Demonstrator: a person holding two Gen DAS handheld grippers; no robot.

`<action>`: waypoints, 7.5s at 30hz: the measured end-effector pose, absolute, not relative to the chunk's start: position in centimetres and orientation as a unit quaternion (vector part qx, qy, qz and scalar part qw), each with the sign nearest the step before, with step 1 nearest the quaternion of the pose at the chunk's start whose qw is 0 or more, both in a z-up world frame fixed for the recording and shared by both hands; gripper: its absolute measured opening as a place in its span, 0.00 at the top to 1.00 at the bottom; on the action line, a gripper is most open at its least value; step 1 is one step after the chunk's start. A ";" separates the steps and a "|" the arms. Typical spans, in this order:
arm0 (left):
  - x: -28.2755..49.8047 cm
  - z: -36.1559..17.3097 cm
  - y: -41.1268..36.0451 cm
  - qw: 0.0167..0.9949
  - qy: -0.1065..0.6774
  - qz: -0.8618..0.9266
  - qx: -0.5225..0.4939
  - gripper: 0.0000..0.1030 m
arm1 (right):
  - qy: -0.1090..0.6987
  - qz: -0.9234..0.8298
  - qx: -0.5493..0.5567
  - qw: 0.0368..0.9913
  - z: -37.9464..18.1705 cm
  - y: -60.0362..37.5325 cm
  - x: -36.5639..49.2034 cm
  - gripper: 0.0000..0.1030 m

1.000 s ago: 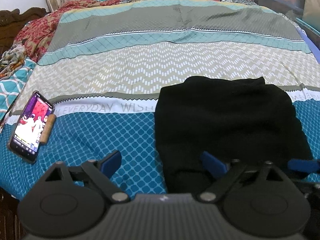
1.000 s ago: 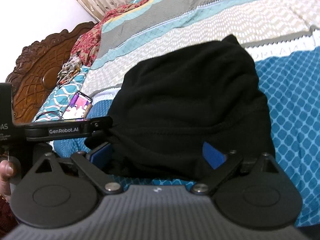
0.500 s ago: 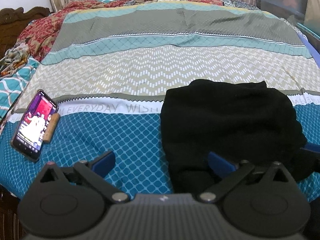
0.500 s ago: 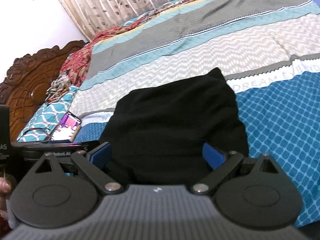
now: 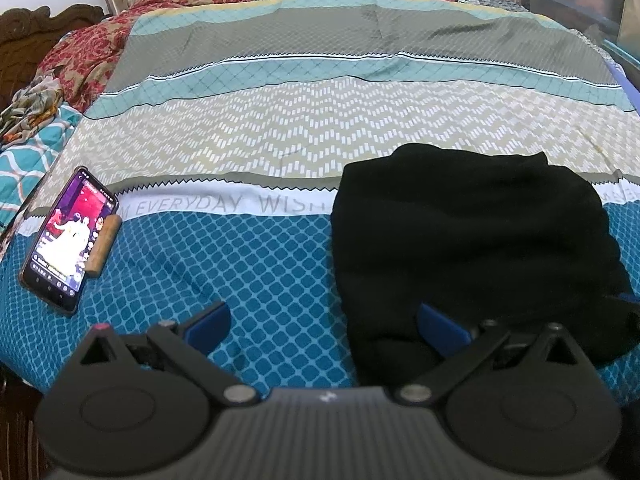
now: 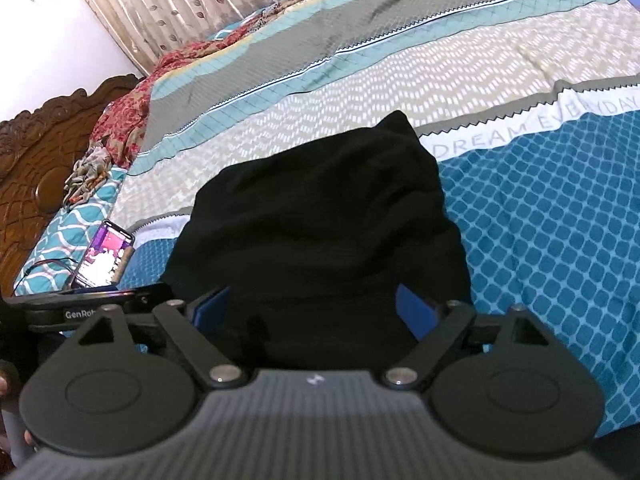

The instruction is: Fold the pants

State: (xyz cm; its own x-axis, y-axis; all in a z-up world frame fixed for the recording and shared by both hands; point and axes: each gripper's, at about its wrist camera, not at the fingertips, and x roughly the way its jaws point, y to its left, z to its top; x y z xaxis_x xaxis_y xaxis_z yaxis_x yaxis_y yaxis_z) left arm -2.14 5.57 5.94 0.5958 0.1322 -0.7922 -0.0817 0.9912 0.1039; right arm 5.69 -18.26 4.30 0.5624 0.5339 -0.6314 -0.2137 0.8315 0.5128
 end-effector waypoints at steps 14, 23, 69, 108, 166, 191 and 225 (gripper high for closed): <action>-2.4 6.5 6.1 0.891 0.447 0.056 0.052 0.00 | 0.368 0.203 0.206 0.884 5.8 -21.3 6.1 0.20; -2.4 6.4 7.1 0.888 0.453 0.058 0.061 0.00 | 0.372 0.171 0.234 0.882 5.1 -23.7 6.4 0.21; -1.7 6.2 9.6 0.877 0.471 0.066 0.070 0.00 | 0.379 0.212 0.224 0.872 5.1 -25.4 8.2 0.21; -1.3 8.1 12.9 0.869 0.476 -0.083 -0.105 0.00 | 0.379 0.212 0.207 0.877 5.2 -25.1 8.2 0.21; 29.7 4.4 6.8 0.867 0.435 -0.190 -0.154 0.11 | 0.318 0.281 0.173 0.889 5.5 -16.9 34.9 0.69; 12.2 9.5 0.9 0.884 0.466 -0.029 -0.005 0.03 | 0.413 0.167 0.239 0.862 5.7 -18.8 17.5 0.33; -2.7 15.7 0.4 0.915 0.385 0.081 0.082 0.00 | 0.434 0.232 0.251 0.833 9.2 -16.0 3.7 0.17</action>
State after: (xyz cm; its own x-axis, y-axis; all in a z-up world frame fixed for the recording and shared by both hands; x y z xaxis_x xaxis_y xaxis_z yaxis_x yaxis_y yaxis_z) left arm -2.75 0.43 15.67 0.6897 0.2115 -0.6925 -0.0851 0.9734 0.2125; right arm 3.70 -16.01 9.17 0.5150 0.6052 -0.6070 -0.1693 0.7660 0.6201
